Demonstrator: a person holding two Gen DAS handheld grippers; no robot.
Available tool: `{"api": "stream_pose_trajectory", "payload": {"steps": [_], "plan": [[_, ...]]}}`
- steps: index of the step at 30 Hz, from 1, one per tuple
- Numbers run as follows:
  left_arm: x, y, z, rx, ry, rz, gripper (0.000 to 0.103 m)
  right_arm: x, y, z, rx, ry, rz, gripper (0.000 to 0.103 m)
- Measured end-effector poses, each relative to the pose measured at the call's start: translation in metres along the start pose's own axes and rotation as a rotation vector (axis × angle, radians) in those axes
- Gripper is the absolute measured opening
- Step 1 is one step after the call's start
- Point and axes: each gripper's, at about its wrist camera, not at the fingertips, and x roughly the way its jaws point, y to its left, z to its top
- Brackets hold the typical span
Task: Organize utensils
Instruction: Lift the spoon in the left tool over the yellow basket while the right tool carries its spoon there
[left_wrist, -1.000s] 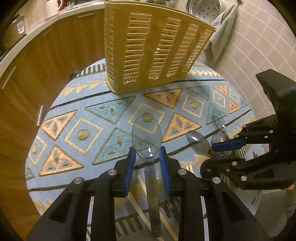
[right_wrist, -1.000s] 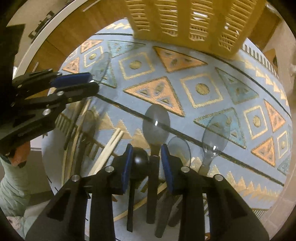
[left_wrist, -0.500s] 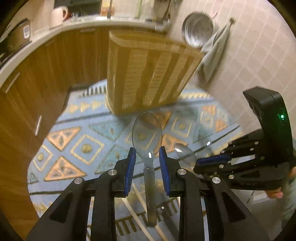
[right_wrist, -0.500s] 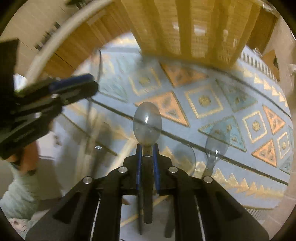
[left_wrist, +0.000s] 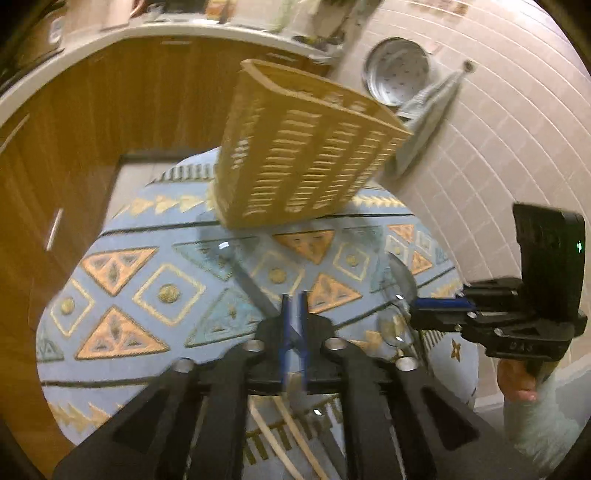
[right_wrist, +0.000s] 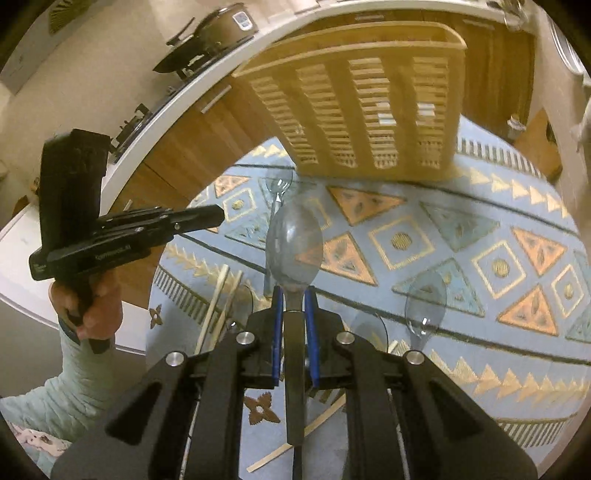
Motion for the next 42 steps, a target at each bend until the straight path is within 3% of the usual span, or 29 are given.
{"api": "stream_pose_trajectory", "payload": {"steps": [2,6,8,12,16,17,18,19,23,29,34,38,42], "plan": [[0.006,0.004,0.001,-0.013,0.016,0.025,0.038,0.001,-0.004,0.001,0.008,0.001,-0.002,0.010],[0.033,0.005,0.011,-0.059,0.064,0.114,0.038,0.000,-0.009,0.002,0.023,0.000,0.013,0.010],[0.051,0.003,0.020,-0.062,0.083,0.198,0.038,-0.001,-0.012,0.002,0.028,-0.002,0.016,0.010],[0.082,0.008,0.028,-0.109,0.137,0.272,0.037,-0.008,-0.019,0.002,0.036,-0.010,0.017,0.010],[0.090,0.003,0.032,-0.095,0.094,0.310,0.037,-0.012,-0.027,0.000,0.044,-0.011,0.021,0.010],[0.091,0.000,0.031,-0.082,0.092,0.337,0.030,-0.012,-0.029,0.000,0.050,-0.009,0.024,0.010],[0.092,-0.003,0.032,-0.070,0.093,0.363,0.015,-0.012,-0.030,-0.001,0.056,-0.007,0.028,0.010],[0.091,-0.002,0.030,-0.073,0.086,0.371,0.015,-0.011,-0.032,-0.001,0.063,-0.005,0.035,0.010],[0.081,0.003,0.023,-0.103,0.062,0.338,0.011,-0.013,-0.033,-0.001,0.066,-0.013,0.045,0.010],[0.038,0.015,0.000,-0.140,-0.035,0.151,0.009,-0.023,-0.024,-0.001,0.054,-0.032,0.060,0.010],[-0.004,0.002,-0.012,-0.116,-0.112,0.091,0.009,-0.030,-0.012,0.003,0.039,-0.057,0.072,0.010],[-0.042,-0.012,-0.009,-0.075,-0.214,0.065,0.009,-0.045,0.002,0.010,0.006,-0.130,0.062,0.010],[-0.082,-0.030,0.003,-0.025,-0.374,0.044,0.009,-0.075,0.019,0.024,-0.043,-0.266,0.038,0.010]]}}
